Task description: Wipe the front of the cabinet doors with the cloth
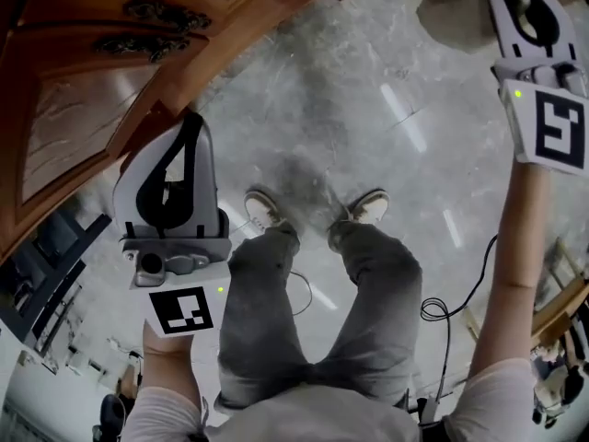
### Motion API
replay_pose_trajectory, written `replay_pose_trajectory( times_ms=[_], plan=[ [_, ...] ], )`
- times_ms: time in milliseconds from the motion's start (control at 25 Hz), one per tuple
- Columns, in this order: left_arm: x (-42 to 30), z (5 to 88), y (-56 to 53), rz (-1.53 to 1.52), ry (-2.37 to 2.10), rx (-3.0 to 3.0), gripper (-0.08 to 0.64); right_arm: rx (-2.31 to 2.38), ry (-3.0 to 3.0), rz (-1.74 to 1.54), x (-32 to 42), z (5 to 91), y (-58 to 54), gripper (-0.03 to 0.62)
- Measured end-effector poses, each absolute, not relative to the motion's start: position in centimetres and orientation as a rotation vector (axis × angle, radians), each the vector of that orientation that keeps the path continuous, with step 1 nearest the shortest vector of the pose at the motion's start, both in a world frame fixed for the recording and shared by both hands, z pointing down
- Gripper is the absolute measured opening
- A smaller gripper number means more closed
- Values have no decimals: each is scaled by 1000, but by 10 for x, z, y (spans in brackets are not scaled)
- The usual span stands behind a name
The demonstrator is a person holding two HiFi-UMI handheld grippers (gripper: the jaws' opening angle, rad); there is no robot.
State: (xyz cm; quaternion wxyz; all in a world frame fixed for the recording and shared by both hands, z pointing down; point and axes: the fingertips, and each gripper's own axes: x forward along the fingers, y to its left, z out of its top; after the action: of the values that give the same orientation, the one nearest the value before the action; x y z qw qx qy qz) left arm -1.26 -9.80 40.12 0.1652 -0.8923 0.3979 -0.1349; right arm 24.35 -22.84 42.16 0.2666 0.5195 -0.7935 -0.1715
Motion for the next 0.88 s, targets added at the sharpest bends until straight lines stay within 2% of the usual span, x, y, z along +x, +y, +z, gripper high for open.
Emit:
replay_pose_trajectory(
  times_ms=[360, 880],
  plan=[
    [-25, 270, -64, -416, 1215, -2602, 18, 1440, -2151, -129, 245, 316, -135, 75],
    [-58, 61, -7, -392, 1309, -2670, 18, 1665, -2107, 230, 224, 103, -25, 75]
  ],
)
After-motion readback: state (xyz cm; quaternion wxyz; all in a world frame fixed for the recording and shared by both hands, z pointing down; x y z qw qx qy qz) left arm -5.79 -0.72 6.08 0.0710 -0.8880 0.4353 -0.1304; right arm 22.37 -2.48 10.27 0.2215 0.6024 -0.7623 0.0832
